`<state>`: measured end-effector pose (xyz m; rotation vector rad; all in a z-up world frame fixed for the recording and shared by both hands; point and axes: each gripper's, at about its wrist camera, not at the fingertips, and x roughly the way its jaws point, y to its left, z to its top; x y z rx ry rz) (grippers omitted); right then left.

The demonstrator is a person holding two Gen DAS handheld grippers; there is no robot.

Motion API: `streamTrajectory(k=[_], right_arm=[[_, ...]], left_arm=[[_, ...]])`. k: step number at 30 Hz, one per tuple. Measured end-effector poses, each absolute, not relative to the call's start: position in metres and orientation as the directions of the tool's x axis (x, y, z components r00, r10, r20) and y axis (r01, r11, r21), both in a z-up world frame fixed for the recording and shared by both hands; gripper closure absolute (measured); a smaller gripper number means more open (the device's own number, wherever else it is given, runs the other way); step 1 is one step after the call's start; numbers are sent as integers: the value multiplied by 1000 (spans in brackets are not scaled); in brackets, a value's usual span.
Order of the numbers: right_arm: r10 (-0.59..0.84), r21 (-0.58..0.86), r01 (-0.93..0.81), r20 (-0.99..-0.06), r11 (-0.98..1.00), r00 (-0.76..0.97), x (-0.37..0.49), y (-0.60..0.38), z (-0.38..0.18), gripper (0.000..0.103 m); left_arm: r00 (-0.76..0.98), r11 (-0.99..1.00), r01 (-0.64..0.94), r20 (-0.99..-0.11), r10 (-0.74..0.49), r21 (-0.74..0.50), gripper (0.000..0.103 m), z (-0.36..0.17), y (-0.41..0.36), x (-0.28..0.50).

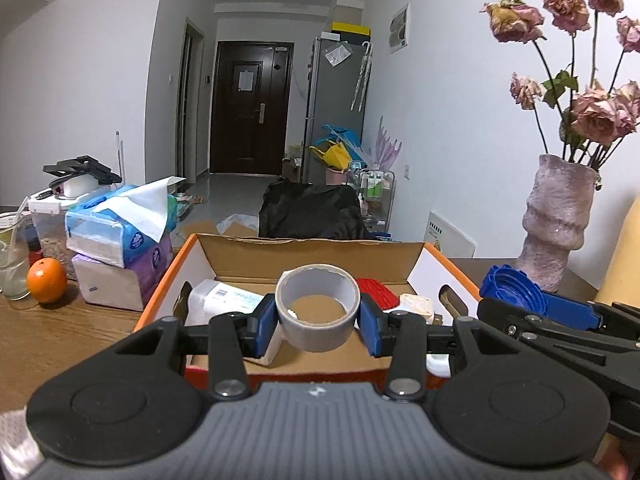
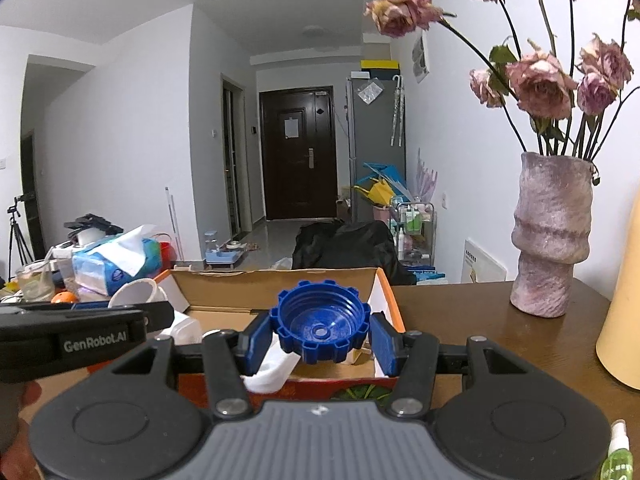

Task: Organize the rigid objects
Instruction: 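Carry the tape roll and blue cap over the cardboard box with both grippers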

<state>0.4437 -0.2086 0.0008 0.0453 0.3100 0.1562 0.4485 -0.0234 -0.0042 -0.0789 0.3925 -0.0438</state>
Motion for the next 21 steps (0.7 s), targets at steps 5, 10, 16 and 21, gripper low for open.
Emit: streamTrajectory(k=[5,10,16,21], right_arm=[[142,76,-125,-303,989,942,462,-210,-1,51],[139,79,-120,-309,990,941,480,-208,-2,51],[143,73,-126,-309,989,940,497,-205,-3,51],[141,60,-129,-311,990,940,509,-200,-5,51]], left_arm=[[923,996,22,-381,-52,-82,59,-6,-26,467],[923,997,13,-382,-43,-79,59,-7,-27,484],[924,997,9,-380,-36,-72,59,-8,-26,501],[925,998,-1,-379,-23,-63,59,-9,-24,513]])
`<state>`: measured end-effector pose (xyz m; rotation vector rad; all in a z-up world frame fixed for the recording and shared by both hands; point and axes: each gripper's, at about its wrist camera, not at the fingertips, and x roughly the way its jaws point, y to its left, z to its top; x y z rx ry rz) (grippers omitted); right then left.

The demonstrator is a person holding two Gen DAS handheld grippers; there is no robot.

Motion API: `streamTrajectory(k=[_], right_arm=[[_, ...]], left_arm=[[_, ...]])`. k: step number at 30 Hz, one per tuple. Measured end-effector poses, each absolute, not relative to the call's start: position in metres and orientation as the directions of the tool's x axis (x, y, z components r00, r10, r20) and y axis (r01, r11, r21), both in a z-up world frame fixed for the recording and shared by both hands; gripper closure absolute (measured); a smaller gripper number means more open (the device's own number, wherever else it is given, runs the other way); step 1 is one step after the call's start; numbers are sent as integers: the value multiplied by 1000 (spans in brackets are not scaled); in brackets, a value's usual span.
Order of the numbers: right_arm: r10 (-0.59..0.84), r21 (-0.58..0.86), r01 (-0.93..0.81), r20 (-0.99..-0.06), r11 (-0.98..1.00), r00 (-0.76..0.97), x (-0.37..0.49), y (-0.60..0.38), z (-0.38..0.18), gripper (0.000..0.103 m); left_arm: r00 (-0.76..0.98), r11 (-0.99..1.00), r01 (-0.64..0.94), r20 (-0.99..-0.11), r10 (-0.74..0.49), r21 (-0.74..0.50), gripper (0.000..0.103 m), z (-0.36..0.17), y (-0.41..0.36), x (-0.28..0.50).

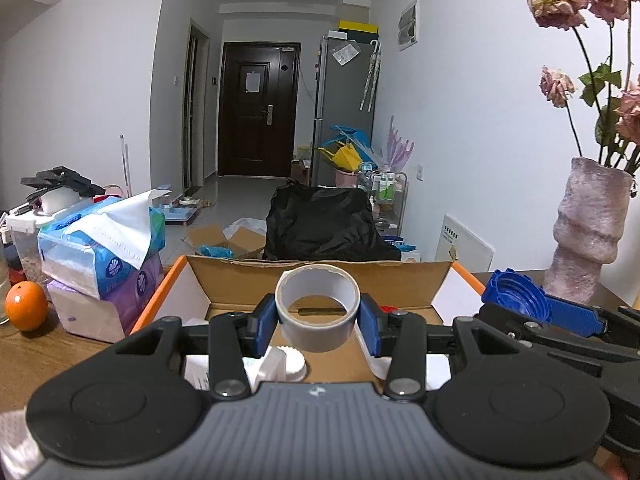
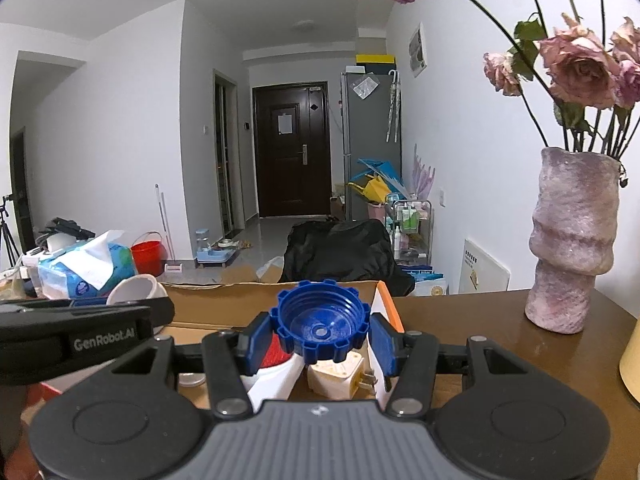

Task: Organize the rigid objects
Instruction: 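Carry the tape roll and blue cap over the cardboard box with both grippers, then open both grippers to drop the tape roll and blue cap into the box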

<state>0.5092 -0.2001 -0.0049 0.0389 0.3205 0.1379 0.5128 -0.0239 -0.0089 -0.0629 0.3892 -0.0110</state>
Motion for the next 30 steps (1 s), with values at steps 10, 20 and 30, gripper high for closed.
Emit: streamTrajectory(k=[10,20,30], right_arm=[[147,55,-137,-324,989,935,532,-197,-8,51],[160,53,-150,-343,987,926,542,-195,-14,51],[150,80,-130,-368,988,918,544,-201,-15,24]], left_arm=[[925,999,-23,-381,7,-37,59,-12,-18,534],[920,999,-28,-392,17,-23,59,-16,-13,544],[922,997,-83,-380,74,-6,0,-15,-8,539]])
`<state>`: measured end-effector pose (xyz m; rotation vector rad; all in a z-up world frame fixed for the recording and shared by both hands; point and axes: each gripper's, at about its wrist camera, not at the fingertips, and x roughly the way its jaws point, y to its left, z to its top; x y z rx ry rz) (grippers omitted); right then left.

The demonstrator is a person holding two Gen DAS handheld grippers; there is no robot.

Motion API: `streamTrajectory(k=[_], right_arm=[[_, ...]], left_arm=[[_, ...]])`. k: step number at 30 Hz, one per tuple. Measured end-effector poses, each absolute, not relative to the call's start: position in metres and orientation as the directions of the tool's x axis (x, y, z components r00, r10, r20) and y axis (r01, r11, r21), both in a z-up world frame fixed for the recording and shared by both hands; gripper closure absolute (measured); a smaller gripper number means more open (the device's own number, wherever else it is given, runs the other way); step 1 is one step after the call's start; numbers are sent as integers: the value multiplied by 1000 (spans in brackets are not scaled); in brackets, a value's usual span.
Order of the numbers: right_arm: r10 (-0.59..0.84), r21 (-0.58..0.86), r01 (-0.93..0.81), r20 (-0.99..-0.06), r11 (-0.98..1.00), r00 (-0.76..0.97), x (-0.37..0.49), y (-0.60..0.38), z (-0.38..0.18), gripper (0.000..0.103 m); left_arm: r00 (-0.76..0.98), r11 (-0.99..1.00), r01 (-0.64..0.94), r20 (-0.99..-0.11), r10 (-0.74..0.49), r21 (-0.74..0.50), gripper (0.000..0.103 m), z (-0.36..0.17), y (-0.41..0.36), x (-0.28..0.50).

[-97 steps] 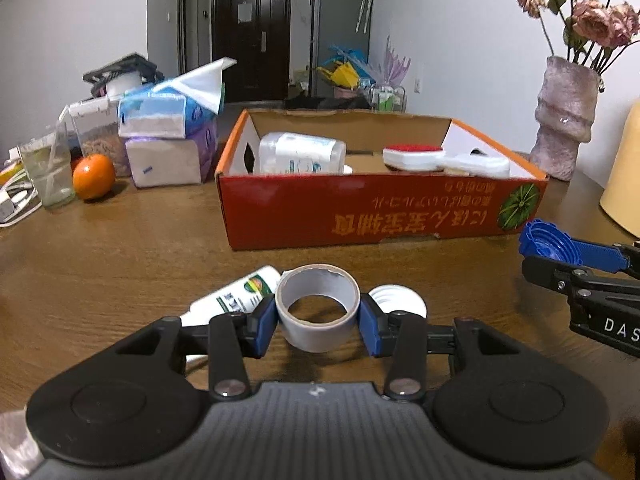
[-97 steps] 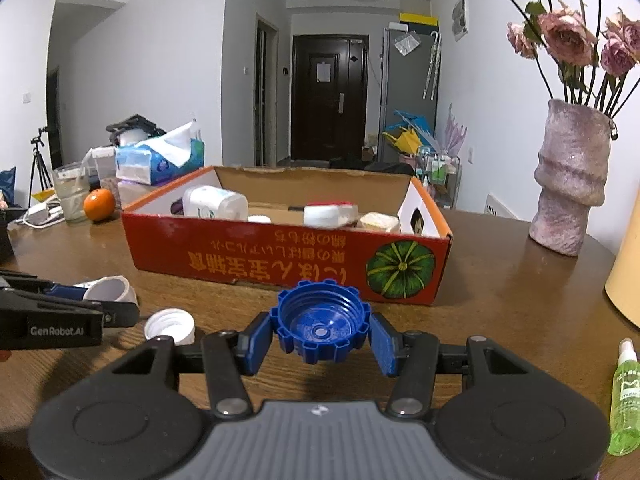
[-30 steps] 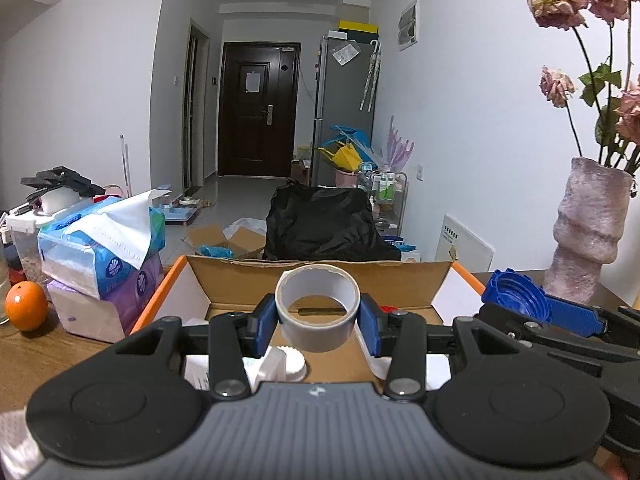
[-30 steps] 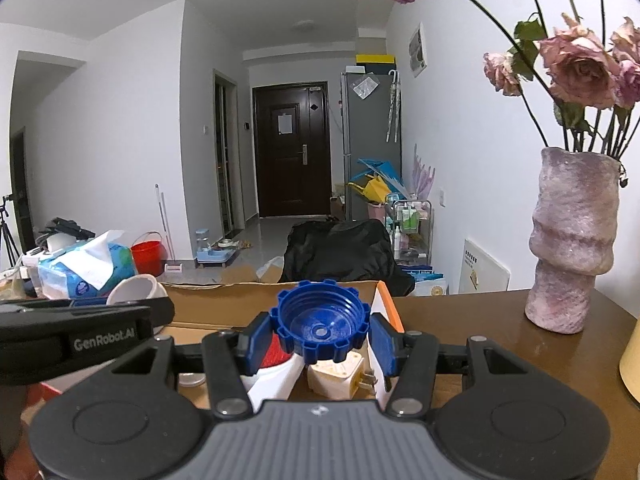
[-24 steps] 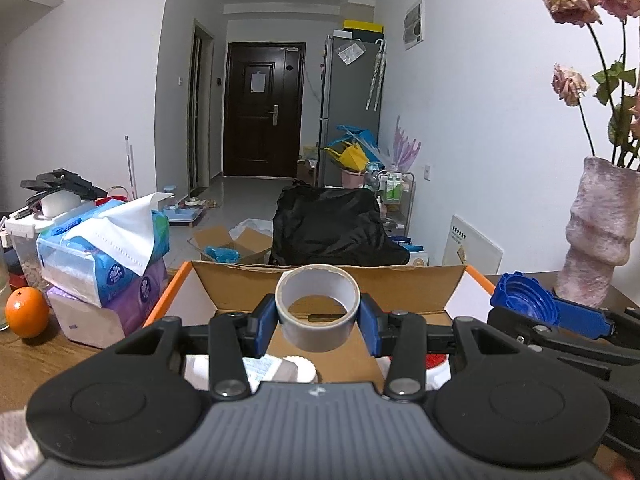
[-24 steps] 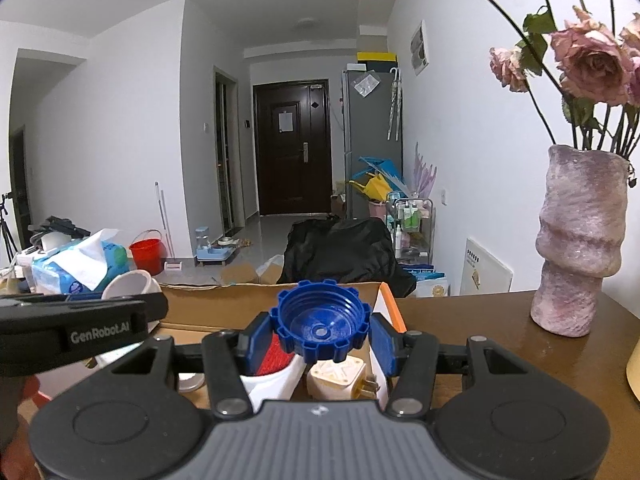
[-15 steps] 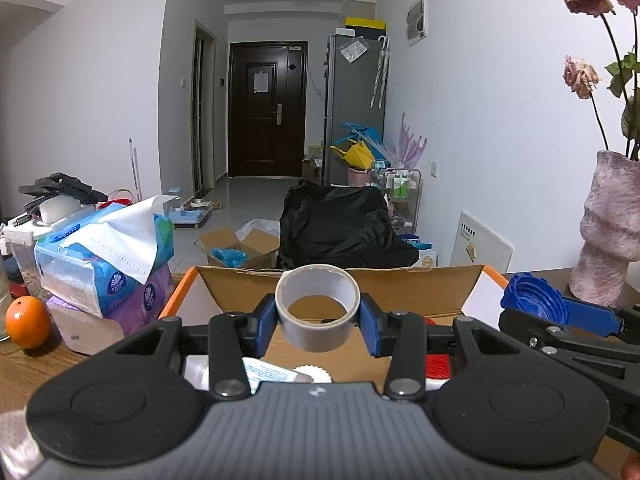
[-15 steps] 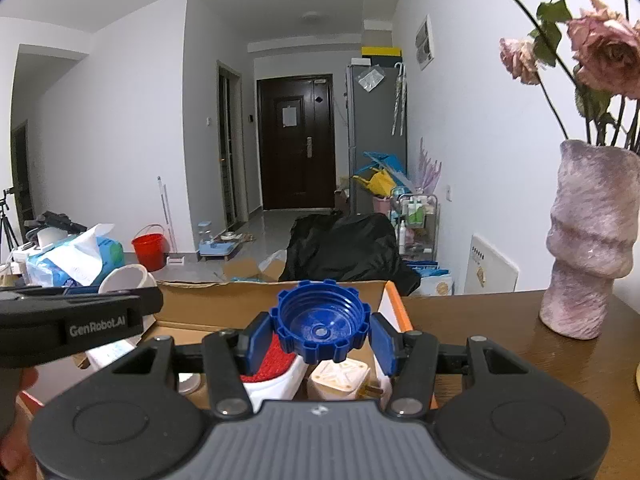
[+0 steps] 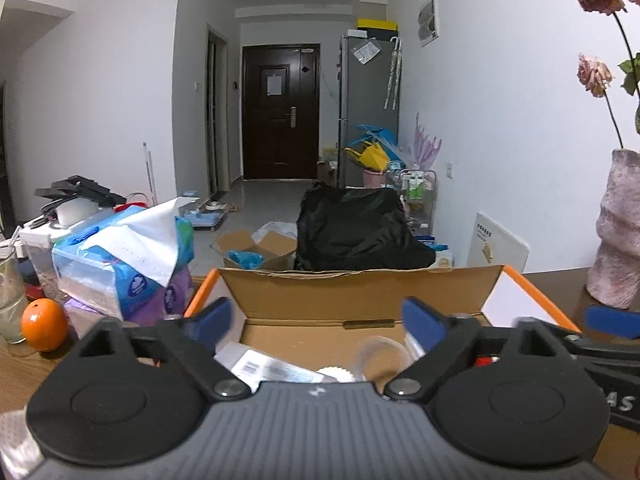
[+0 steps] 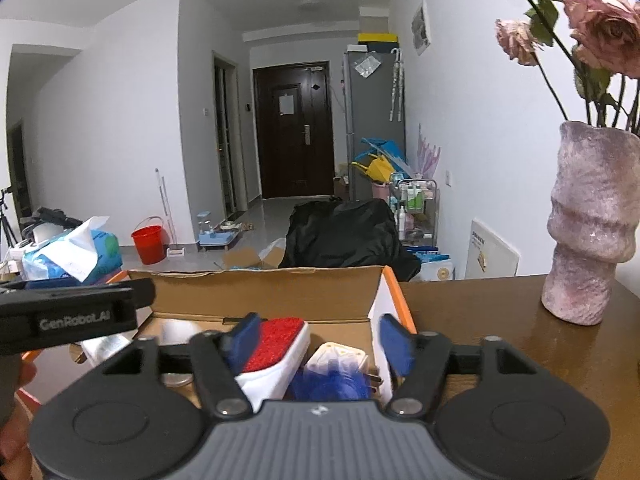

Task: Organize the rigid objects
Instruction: 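Open both grippers to drop the tape roll and blue cap into the box, then withdraw both grippers from the box back toward the table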

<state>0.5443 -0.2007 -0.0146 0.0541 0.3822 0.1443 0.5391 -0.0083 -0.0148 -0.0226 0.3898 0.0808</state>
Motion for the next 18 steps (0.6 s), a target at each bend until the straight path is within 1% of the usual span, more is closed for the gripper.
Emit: streamTrajectory(k=[1,2,3,4,18], right_arm=[[142,81,-121,-364,989,920,544,-201,-15,18],[135,84,-112,-358,990,924,543,-202,-15,8],[130,86,-106,-351,991,927,542,-203,-15,2],[126,89,-101,-344,991,930,541,-204,-15,0],[122,87,-98,-348,991,929,540,-201,-16,0]], left_arm=[[922,995,-96,-379,84,-12,0,-15,-6,539],[920,995,-97,-384,83,-16,0,-15,-5,540],[917,995,-98,-390,83,-20,0,-16,-4,540],[914,994,-104,-396,86,-23,0,-16,-3,541],[907,990,-137,-404,115,-24,0,-15,4,542]])
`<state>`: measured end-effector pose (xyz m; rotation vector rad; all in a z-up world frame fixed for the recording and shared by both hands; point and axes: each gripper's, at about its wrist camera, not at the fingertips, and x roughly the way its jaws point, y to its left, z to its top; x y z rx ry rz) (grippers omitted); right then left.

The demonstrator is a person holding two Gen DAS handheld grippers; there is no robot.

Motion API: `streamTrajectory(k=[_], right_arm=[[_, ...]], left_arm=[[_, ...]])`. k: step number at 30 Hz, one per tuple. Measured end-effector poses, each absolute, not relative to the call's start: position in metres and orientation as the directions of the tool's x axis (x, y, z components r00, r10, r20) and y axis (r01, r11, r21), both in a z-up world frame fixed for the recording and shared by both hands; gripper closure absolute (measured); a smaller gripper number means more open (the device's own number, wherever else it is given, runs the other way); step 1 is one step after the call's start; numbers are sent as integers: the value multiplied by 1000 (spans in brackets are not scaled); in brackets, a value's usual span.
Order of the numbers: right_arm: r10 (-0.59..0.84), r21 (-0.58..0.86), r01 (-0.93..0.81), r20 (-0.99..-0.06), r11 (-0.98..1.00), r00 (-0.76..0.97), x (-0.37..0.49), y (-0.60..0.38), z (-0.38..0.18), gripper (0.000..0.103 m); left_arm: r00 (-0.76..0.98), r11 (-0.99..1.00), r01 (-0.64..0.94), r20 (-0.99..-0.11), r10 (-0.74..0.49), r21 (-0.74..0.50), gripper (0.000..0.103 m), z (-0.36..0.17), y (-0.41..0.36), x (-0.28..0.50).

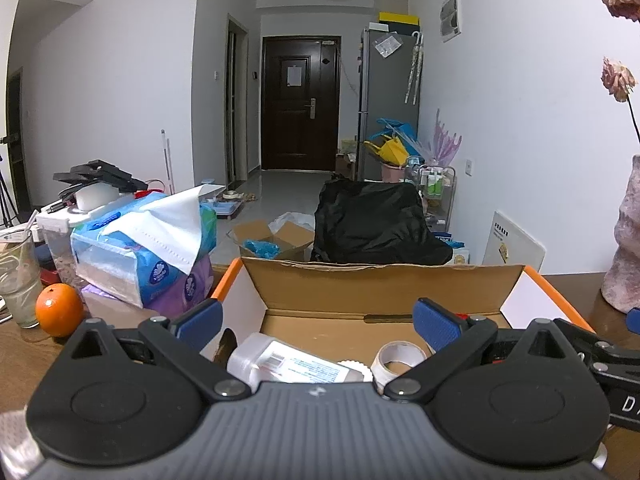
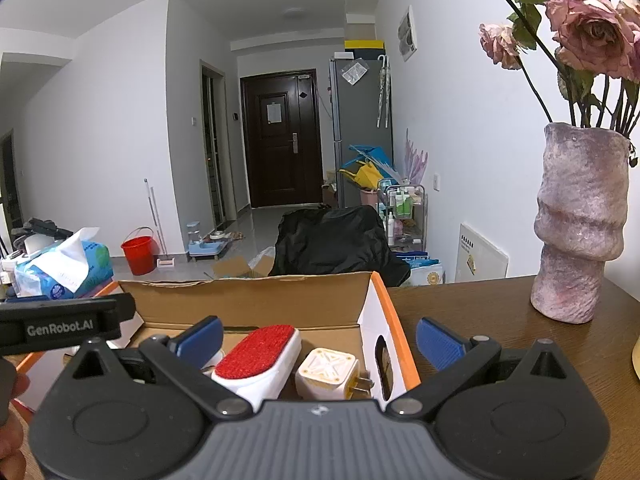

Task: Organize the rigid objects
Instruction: 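Withdraw both grippers from the box back toward the table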

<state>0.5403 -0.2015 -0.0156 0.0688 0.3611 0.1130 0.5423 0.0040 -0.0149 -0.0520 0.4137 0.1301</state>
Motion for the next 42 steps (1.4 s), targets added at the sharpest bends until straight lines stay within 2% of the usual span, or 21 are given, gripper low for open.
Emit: streamTrajectory(k=[20,42], right_arm=[[124,79,-105,-317,991,940,509,-197,-8,0],[145,38,-140,-284,989,948,441,-170,-4,0]], left_arm=[[917,990,-139,-380,121,-20,0,-4,12,500],[897,980,-200,-408,172,-26,0,-8,46,437]])
